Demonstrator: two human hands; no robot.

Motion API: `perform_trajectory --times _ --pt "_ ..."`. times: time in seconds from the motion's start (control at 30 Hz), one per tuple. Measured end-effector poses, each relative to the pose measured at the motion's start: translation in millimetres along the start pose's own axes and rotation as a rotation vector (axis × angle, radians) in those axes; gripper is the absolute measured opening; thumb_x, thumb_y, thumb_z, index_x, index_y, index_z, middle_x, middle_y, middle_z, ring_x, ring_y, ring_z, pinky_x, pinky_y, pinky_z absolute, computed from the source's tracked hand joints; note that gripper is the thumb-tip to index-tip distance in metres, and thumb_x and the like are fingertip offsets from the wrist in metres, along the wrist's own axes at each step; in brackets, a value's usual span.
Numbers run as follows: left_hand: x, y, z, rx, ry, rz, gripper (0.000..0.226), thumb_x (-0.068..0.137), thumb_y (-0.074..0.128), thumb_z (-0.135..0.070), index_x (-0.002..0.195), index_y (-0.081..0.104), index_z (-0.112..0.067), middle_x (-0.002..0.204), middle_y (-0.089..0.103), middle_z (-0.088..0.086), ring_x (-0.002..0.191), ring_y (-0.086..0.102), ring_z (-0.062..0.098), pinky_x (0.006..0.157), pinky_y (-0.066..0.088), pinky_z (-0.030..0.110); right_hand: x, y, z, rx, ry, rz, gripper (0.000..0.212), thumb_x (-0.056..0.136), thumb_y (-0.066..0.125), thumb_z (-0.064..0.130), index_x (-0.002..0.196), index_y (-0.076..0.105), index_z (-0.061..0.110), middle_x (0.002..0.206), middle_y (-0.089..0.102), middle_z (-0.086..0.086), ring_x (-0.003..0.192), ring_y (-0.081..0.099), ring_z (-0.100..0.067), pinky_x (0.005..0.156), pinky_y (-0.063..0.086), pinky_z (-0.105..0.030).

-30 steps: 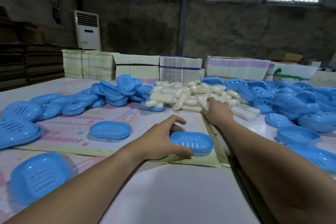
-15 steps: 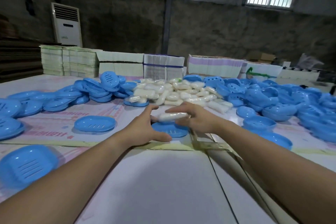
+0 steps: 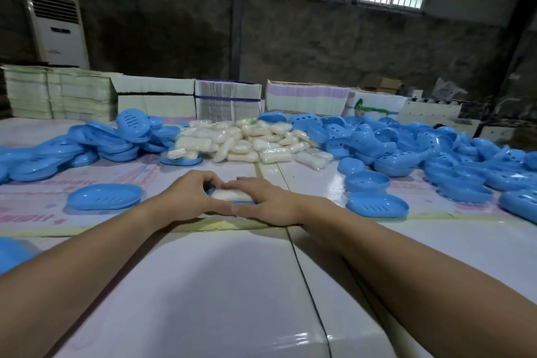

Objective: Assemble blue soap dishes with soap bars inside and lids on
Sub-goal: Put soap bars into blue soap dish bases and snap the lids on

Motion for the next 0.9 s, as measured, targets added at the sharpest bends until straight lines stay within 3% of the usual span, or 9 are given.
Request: perform_trajectory --times 0.1,0.17,0.33,0.47,0.63,0.77,0.9 --pt "0 4 -8 -0.001 0.004 0.029 0.043 0.063 0.093 -0.039 0.098 0.07 -0.027 0.093 0.068 -0.004 0.084 0.062 0.015 0.069 0.045 0.025 -1 -2 -11 0.059 0.086 -0.004 0.078 0.093 0.053 0.057 0.155 0.014 0.034 0.161 0.024 -0.002 0.146 0.023 -0.021 0.118 0.021 -0.041" --pt "1 10 -18 0.011 0.017 0.043 0.045 0.062 0.093 -0.042 0.097 0.069 -0.027 0.093 0.067 -0.004 0.084 0.061 0.016 0.069 0.044 0.027 -6 -10 -19 0.129 0.117 -0.057 0.077 0.092 0.054 0.057 0.155 0.014 0.038 0.161 0.024 -0.001 0.146 0.022 -0.02 0.118 0.021 -0.04" --pt "2 46 -54 0.051 0.111 0.045 0.043 0.063 0.091 -0.047 0.094 0.067 -0.03 0.092 0.067 -0.01 0.083 0.062 0.01 0.069 0.048 0.026 -24 -69 -31 0.256 0.091 -0.485 0.045 0.093 0.059 0.042 0.136 0.055 0.029 0.135 0.058 0.004 0.121 0.05 -0.008 0.098 0.037 -0.026" --pt "-4 56 -59 0.044 0.199 -0.046 0.039 0.063 0.087 -0.054 0.087 0.064 -0.034 0.087 0.069 -0.015 0.08 0.061 -0.002 0.061 0.045 0.013 -52 -112 -64 0.053 0.211 -0.747 0.029 0.091 0.059 0.031 0.119 0.066 0.024 0.109 0.064 0.008 0.101 0.054 -0.009 0.09 0.045 -0.033" --pt "-3 57 -56 0.08 0.24 -0.018 0.041 0.064 0.082 -0.062 0.09 0.061 -0.04 0.09 0.068 -0.017 0.08 0.061 -0.002 0.066 0.048 0.017 -113 -153 -145 -0.149 0.62 -0.89 0.033 0.09 0.053 0.029 0.122 0.062 0.024 0.122 0.06 -0.003 0.116 0.052 -0.025 0.096 0.044 -0.043" --pt "-3 57 -58 0.082 0.251 -0.005 0.038 0.068 0.082 -0.058 0.093 0.061 -0.039 0.095 0.068 -0.015 0.083 0.062 0.004 0.071 0.049 0.024 -179 -165 -214 -0.334 1.108 -0.759 0.042 0.088 0.051 0.027 0.13 0.048 0.023 0.141 0.04 -0.01 0.134 0.029 -0.036 0.104 0.028 -0.053" --pt "-5 57 -58 0.057 0.228 -0.014 0.038 0.066 0.084 -0.055 0.094 0.062 -0.041 0.093 0.068 -0.017 0.081 0.062 0.003 0.067 0.045 0.02 -231 -154 -260 -0.231 1.353 -0.684 0.044 0.089 0.049 0.029 0.132 0.047 0.019 0.148 0.034 -0.014 0.139 0.023 -0.039 0.109 0.024 -0.052"
Point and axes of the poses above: each hand's wrist, its own x-axis towards the middle knuckle, its own y-axis out of the palm, z = x × y, the point moved 9 cm from there along x, towards the middle knuckle
